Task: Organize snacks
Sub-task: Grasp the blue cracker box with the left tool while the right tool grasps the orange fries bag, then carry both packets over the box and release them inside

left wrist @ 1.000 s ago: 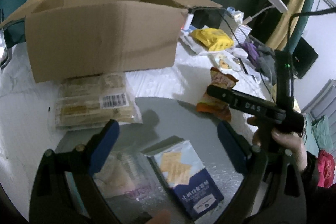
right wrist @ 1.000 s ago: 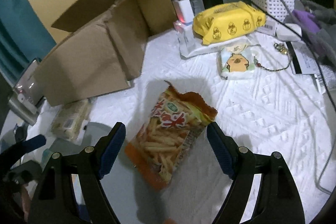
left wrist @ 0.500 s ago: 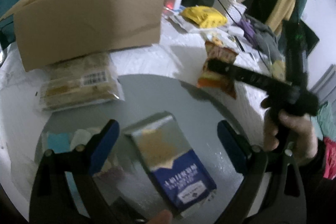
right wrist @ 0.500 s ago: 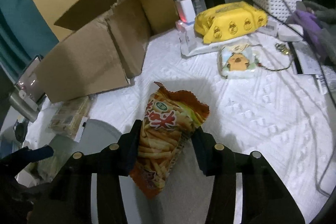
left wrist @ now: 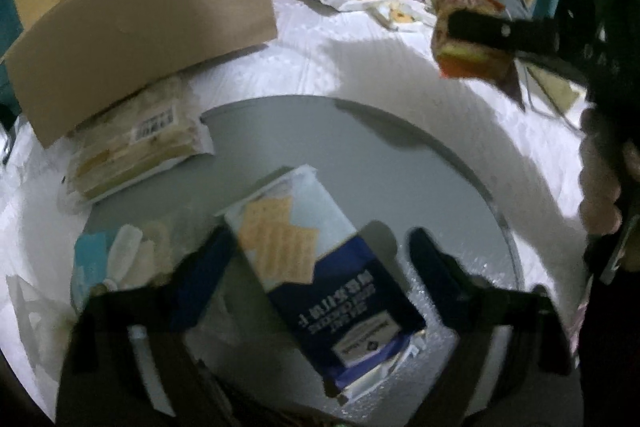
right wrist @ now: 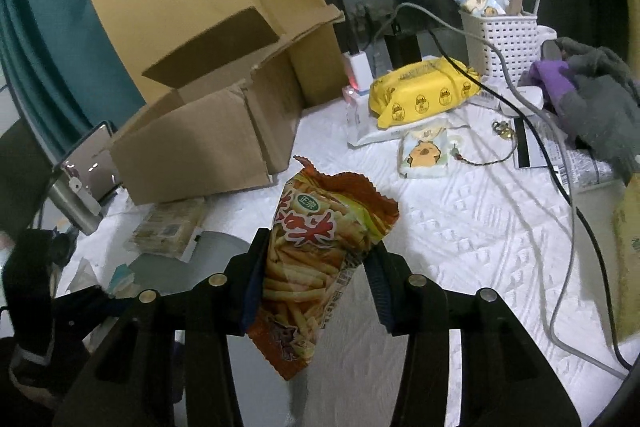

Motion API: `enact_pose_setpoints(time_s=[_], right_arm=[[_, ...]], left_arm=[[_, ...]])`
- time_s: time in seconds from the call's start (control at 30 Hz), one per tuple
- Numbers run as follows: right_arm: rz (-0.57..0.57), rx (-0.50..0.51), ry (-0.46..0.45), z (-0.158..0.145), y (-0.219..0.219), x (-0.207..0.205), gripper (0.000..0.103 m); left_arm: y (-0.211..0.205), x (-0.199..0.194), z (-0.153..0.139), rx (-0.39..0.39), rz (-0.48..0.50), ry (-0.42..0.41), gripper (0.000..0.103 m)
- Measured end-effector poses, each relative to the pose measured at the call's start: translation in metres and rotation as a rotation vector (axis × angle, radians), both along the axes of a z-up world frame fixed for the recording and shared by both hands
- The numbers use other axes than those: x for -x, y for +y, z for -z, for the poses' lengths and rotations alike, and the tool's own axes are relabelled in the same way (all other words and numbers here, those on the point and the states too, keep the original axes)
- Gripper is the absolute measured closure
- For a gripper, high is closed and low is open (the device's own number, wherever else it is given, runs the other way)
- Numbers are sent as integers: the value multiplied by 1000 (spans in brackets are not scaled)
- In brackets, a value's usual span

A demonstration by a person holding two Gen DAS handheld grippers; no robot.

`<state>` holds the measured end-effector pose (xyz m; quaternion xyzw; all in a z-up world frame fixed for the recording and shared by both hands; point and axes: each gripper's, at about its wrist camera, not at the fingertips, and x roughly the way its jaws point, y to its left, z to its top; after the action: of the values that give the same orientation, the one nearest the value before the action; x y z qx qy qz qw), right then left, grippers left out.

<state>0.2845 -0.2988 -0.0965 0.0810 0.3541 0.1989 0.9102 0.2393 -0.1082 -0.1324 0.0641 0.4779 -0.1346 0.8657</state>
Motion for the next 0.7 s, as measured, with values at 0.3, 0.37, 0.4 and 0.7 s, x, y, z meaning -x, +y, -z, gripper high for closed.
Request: enact_pose_setpoints(time_s=[0.3, 0.37, 0.4, 0.7], right_arm=[[-14, 13, -46, -15, -2, 15, 55], [-17, 21, -54, -18, -1, 16, 55], [-19, 24, -56, -19, 0, 17, 55], [-45, 36, -89, -35, 13, 16, 55]], left_arm=[[-14, 8, -6, -6, 68, -36, 51], [-15, 10, -10, 1, 75, -56, 51], [-15, 11, -14, 13, 84, -71, 51], [-4, 13, -47, 31, 73, -156, 51]])
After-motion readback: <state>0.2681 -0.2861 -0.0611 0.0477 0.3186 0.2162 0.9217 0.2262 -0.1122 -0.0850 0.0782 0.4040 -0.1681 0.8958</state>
